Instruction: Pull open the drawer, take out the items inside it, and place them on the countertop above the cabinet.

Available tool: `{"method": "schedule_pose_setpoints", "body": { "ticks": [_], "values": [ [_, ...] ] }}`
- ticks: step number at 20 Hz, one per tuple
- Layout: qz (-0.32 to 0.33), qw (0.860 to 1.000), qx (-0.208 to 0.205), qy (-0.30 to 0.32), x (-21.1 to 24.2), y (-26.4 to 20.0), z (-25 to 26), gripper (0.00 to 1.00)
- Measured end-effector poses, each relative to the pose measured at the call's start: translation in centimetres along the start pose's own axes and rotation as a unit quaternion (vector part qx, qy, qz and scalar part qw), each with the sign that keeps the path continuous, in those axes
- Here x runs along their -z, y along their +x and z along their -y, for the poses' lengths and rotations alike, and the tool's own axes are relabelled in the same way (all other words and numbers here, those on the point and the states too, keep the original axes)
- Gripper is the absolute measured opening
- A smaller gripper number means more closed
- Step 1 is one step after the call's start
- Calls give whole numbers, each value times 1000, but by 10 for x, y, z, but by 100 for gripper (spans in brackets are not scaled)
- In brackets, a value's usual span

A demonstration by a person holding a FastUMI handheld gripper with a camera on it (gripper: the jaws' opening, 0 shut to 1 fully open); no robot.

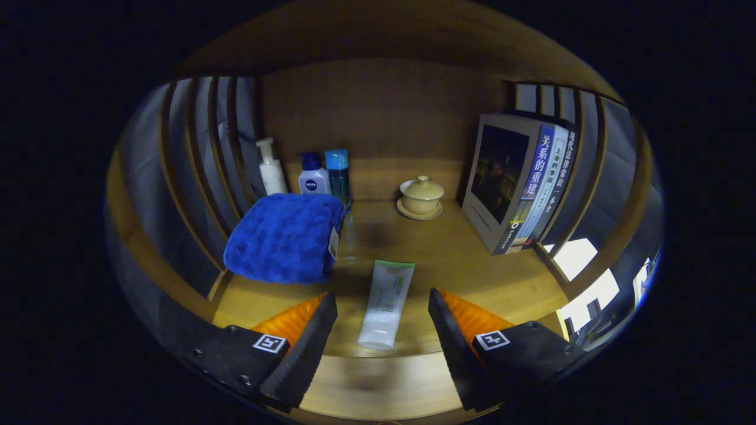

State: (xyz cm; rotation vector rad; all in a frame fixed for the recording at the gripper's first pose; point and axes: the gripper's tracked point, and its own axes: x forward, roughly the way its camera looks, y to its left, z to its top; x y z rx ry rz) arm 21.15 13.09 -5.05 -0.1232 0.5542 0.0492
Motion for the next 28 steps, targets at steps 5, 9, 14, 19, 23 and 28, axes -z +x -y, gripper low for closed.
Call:
{"method": "schedule_pose_setpoints", "body": {
  "ticks": [5,9,14,19,23,28],
  "values": [
    [52,998,-19,11,12,-46,-4,100],
    [86,996,-23,7,33,-85,2,100],
    [121,991,-44,44,68,-122,-3,100],
    [127,990,-33,58,124,-143,7,98],
    [137,987,-28,78,158,-159,14,98],
    [139,987,-9,81,194,-173,30,98]
  ]
}}
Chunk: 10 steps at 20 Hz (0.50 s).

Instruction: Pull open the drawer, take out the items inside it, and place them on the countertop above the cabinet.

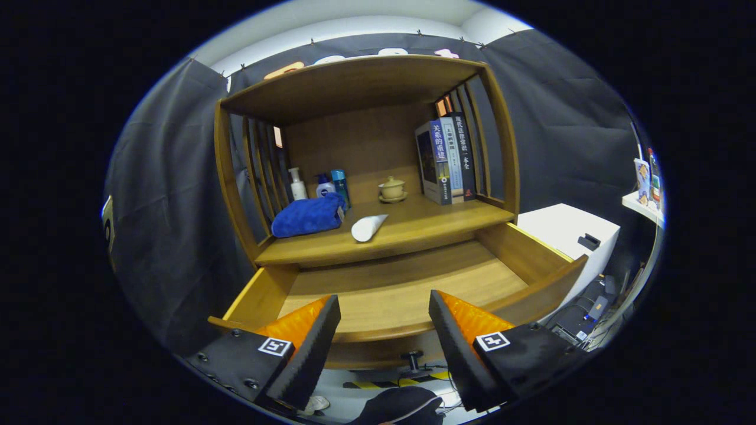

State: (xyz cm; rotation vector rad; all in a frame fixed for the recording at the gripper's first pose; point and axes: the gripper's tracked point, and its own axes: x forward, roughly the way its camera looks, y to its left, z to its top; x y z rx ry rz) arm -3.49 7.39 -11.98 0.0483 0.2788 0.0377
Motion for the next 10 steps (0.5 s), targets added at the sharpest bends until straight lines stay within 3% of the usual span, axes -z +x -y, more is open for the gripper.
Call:
{"method": "schedule_pose_setpoints", "body": {
  "ticks": [10],
  "values": [
    [-26,999,17,-41,48,0,4,98]
  ]
}}
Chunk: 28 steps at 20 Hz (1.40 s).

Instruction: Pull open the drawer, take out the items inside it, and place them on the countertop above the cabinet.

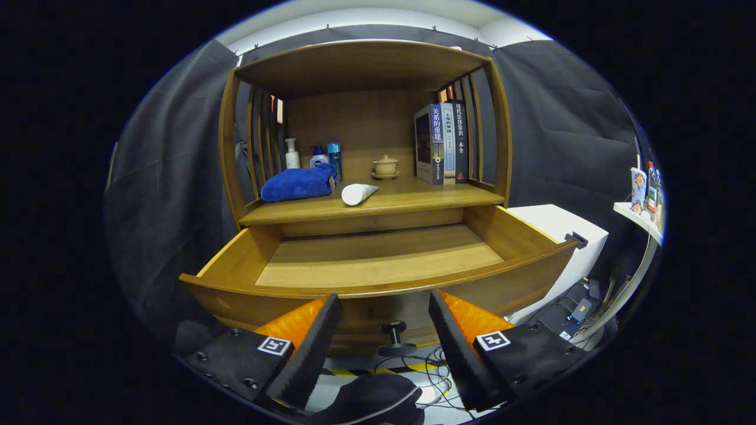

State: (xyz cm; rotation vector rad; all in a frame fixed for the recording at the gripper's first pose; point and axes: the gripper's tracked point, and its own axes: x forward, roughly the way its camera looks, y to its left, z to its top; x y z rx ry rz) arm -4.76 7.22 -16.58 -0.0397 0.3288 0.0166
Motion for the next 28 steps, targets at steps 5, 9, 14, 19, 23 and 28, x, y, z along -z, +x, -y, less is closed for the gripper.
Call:
{"method": "schedule_pose_setpoints", "body": {
  "ticks": [5,9,14,19,23,28],
  "values": [
    [-3,1000,-13,8,2,0,-3,97],
    [1,1000,-11,15,-2,7,0,97],
    [10,1000,5,9,-14,33,-2,97],
    [16,1000,8,5,-23,57,-5,96],
    [22,1000,15,-9,-34,84,-6,97],
    [20,1000,17,3,-41,109,-7,97]
  ]
}}
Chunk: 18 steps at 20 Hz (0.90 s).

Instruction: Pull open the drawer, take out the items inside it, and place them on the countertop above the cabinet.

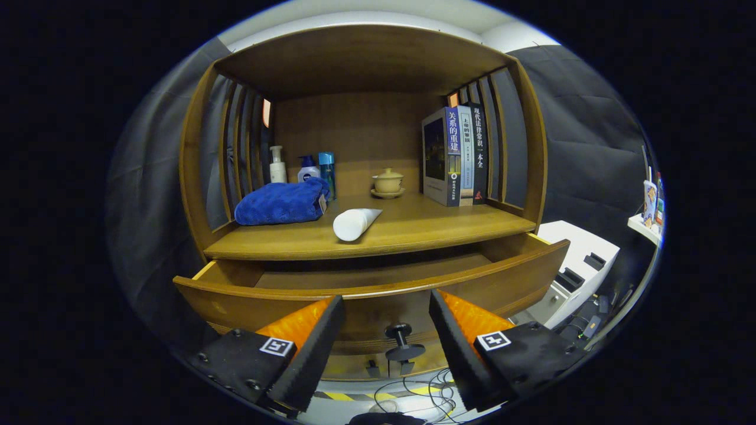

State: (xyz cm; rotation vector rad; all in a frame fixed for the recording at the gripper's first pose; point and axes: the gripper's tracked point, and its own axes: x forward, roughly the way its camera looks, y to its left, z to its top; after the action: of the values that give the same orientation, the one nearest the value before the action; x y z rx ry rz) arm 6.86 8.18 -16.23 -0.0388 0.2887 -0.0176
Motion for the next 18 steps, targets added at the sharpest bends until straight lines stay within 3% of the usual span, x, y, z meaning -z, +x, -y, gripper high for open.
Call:
{"method": "schedule_pose_setpoints", "body": {
  "ticks": [10,13,16,18],
  "values": [
    [-6,1000,5,-6,-17,54,-9,97],
    [-9,1000,-11,-16,-23,57,-11,97],
    [-11,1000,19,-22,-30,53,8,96],
    [-6,1000,17,-6,-41,48,9,96]
  ]
}}
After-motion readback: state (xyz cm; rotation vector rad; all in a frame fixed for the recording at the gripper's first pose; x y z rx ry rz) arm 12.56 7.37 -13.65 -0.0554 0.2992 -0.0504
